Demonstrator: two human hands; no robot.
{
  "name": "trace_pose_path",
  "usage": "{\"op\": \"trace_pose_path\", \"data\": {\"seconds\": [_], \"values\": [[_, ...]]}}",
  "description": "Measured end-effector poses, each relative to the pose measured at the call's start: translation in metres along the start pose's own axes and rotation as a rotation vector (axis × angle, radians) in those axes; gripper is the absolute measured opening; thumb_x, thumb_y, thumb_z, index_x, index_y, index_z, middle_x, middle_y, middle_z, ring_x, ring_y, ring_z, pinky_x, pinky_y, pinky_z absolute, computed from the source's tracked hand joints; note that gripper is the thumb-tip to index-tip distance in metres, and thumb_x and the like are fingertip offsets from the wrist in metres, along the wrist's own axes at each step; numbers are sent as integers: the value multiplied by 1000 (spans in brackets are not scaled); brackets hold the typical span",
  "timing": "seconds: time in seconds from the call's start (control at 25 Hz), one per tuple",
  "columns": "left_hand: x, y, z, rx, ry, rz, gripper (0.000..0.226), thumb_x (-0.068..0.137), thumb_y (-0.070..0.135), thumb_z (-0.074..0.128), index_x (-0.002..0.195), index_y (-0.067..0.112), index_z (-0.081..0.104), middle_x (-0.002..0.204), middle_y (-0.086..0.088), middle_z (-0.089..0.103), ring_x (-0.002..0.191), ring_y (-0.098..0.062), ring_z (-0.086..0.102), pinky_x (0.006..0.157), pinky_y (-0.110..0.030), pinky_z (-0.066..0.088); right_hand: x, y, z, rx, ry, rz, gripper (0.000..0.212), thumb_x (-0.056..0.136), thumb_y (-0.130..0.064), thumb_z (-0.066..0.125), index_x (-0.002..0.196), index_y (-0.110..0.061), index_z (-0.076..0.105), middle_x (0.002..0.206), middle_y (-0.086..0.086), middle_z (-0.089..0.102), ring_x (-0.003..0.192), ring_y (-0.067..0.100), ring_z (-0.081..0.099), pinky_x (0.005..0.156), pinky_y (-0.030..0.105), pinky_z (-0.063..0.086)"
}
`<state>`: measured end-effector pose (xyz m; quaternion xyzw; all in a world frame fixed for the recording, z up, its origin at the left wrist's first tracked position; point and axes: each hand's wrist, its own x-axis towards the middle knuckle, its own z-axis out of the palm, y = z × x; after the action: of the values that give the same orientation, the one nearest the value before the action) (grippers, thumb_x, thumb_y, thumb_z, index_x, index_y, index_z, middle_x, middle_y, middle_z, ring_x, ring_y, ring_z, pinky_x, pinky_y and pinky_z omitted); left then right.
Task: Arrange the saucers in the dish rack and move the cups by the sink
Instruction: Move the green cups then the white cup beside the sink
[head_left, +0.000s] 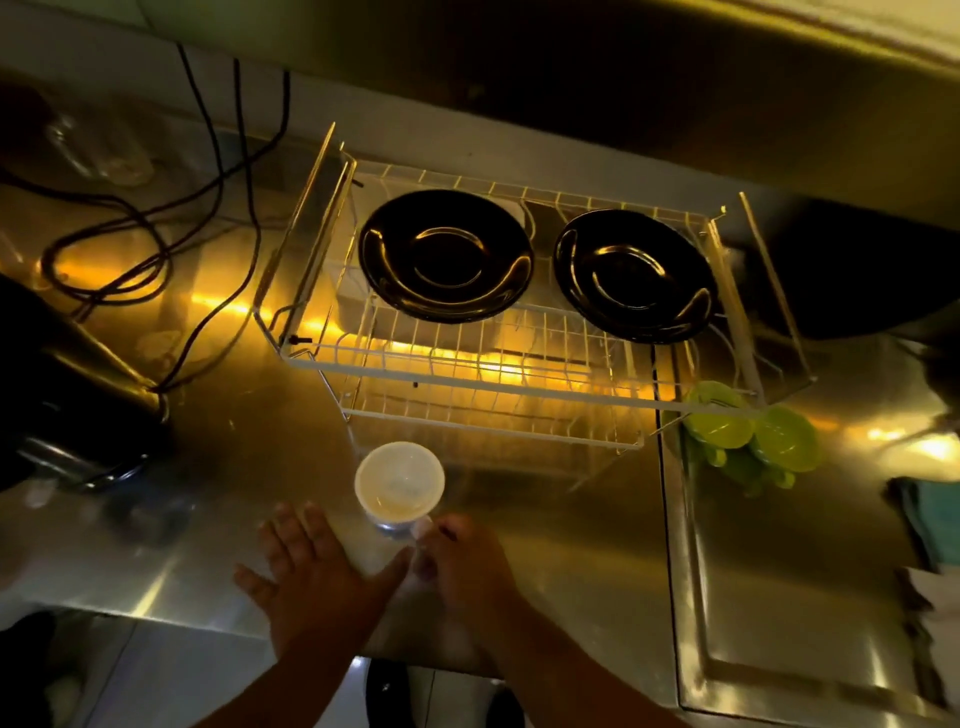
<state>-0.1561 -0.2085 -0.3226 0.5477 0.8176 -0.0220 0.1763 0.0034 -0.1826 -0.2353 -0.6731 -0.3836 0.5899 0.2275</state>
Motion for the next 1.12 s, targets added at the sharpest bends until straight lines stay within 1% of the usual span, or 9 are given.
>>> {"op": "trace_pose_path", "data": {"seconds": [0.08,0.16,0.28,0.4,0.52,0.68,0.76,0.96,1.12], "values": [[0,0,-4,24,-1,26,133,68,103,26,159,7,21,167,-27,18,153,-48,12,115,-76,5,-14,10,-31,69,48,-14,30,98,-37,55,79,-19,69,69,4,67,66,14,65,62,26,53],[-2,3,-12,47,21,186,120,74,98,22,159,13,30,167,-24,25,152,-49,18,112,-76,17,-28,25,-63,173,115,13,27,97,-31,58,78,-16,71,69,8,67,65,19,63,61,32,51],[-11,26,-21,58,46,492,103,82,90,22,159,22,35,169,-13,26,156,-38,19,119,-68,14,-42,49,-112,275,221,61,26,95,-27,62,74,-16,71,66,10,68,60,19,63,53,28,50],[-28,67,-16,59,25,584,99,83,86,32,160,23,35,170,-12,23,157,-37,17,120,-69,12,-55,72,-165,285,304,58,27,94,-30,62,72,-17,71,62,4,69,55,12,65,48,17,50],[-41,110,1,84,3,673,96,85,83,36,160,24,33,170,-12,23,157,-38,17,120,-71,14,-64,95,-219,287,416,56,25,94,-32,62,76,-17,70,66,5,70,60,13,67,53,20,52],[-43,169,21,108,-8,663,99,82,88,38,162,32,23,170,-10,24,158,-34,13,120,-72,9,-72,128,-285,299,535,69,24,96,-30,58,79,-17,69,69,8,70,67,23,67,63,35,56],[-43,188,31,154,-15,630,106,76,95,32,161,35,16,172,-7,13,159,-34,9,118,-75,4,-75,144,-316,318,594,109,23,96,-32,57,79,-23,71,71,7,72,68,22,69,63,37,58],[-40,189,43,196,20,629,114,72,99,32,163,33,18,173,-7,8,158,-35,6,117,-77,2,-69,172,-386,349,748,137,23,95,-27,55,78,-20,69,77,18,71,77,36,68,78,55,56],[-39,192,41,212,-5,604,117,69,98,39,164,34,15,174,-5,2,159,-34,0,117,-72,-4,-54,183,-433,360,828,132,16,93,-21,54,81,-16,65,80,18,69,74,32,66,81,55,53]]}}
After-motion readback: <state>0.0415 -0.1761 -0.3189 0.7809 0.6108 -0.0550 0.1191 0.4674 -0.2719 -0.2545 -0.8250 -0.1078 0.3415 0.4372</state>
